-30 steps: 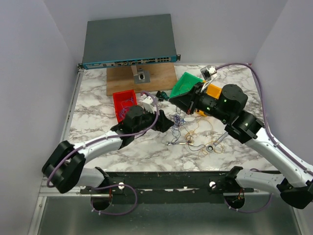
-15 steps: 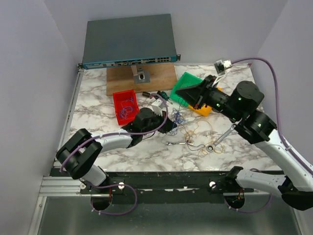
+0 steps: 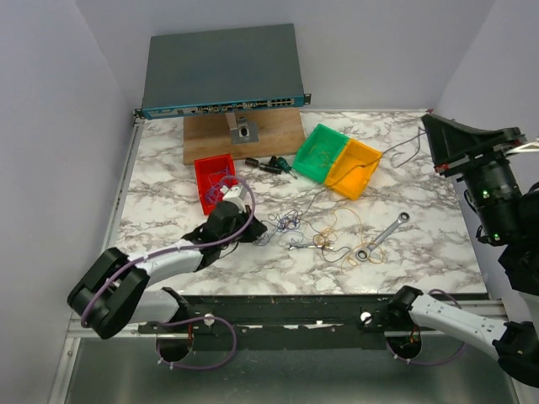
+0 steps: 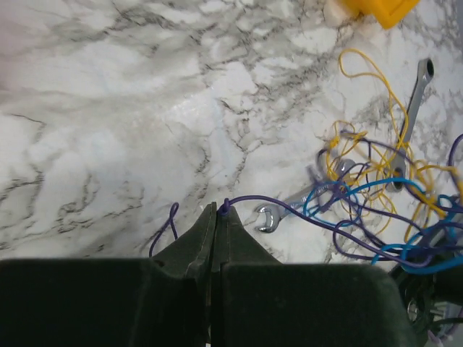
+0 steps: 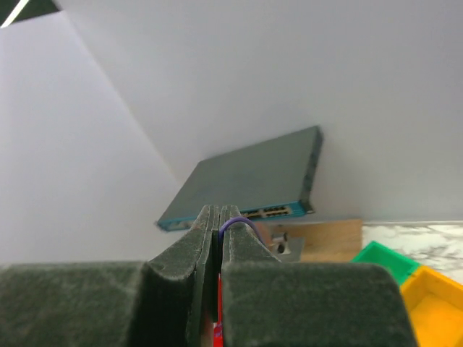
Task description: Untangle the cables
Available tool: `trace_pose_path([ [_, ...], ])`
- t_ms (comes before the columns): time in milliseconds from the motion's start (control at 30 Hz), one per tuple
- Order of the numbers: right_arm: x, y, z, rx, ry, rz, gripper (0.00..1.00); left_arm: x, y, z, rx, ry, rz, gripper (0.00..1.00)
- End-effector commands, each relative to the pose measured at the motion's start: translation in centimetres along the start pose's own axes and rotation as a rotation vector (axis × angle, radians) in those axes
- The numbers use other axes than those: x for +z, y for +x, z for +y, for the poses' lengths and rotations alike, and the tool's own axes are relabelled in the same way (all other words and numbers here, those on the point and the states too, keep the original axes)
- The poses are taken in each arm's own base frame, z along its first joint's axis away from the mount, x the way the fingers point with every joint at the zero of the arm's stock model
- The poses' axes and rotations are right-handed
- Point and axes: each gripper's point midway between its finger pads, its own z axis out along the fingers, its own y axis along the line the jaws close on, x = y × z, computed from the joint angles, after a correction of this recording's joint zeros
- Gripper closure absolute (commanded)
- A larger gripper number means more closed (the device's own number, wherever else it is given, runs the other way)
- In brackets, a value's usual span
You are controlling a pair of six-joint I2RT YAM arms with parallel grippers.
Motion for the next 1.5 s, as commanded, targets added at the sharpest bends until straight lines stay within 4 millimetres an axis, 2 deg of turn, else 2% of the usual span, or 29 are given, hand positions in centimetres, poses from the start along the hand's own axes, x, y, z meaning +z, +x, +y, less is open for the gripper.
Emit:
trace_pose_path([
  [0, -1.0, -0.6, -5.7, -0.096, 0.298, -0.024, 0.99, -2.2, -1.5, 3.8, -0.074, -0.155, -0.08, 1.0],
  [100, -1.7, 0.2, -7.7, -0.114, 0.401, -0.025, 0.99, -3.8, -2.6, 6.1, -0.147, -0.203, -0.125, 1.0],
  [267, -1.2, 4.7, -8.6, -0.152, 0.419, 0.088, 0.99, -7.5, -5.1, 8.0, -0.15, -0.322, -0.266, 1.0],
  [400, -0.8, 7.5, -10.4, -0.236, 0.523, 0.174, 0.99, -10.8, -6.7, 9.2, -0.159, -0.422, -0.374, 1.0],
  [533, 0.3, 11.5, -9.8, -0.259, 0.456, 0.286, 0.99, -12.5, -8.5, 7.7, -0.111, -0.373, -0.436, 1.0],
  [633, 0.8, 14.5, -10.1, -0.274, 0.458, 0.353, 0.99, -12.6, -9.0, 5.9, -0.075, -0.284, -0.446, 1.0],
  [700, 1.3, 15.7, -10.4, -0.294, 0.472, 0.375, 0.99, -12.4, -9.1, 4.7, -0.053, -0.217, -0.447, 1.0],
  [833, 3.2, 16.5, -10.2, -0.327, 0.471, 0.376, 0.99, -12.2, -9.1, 3.4, -0.022, -0.151, -0.433, 1.0],
  [1033, 7.1, 17.4, -8.2, -0.313, 0.409, 0.354, 0.99, -12.8, -9.3, 3.4, 0.006, -0.161, -0.437, 1.0],
  [1167, 9.4, 18.8, -7.6, -0.313, 0.391, 0.362, 0.99, -13.3, -9.2, 3.4, 0.016, -0.164, -0.446, 1.0],
  [1300, 11.0, 19.5, -8.3, -0.319, 0.419, 0.364, 0.99, -13.8, -9.2, 3.4, 0.029, -0.165, -0.452, 1.0],
  [1467, 12.2, 19.8, -11.0, -0.328, 0.482, 0.365, 0.99, -13.1, -8.4, 2.8, 0.023, -0.114, -0.42, 1.0],
])
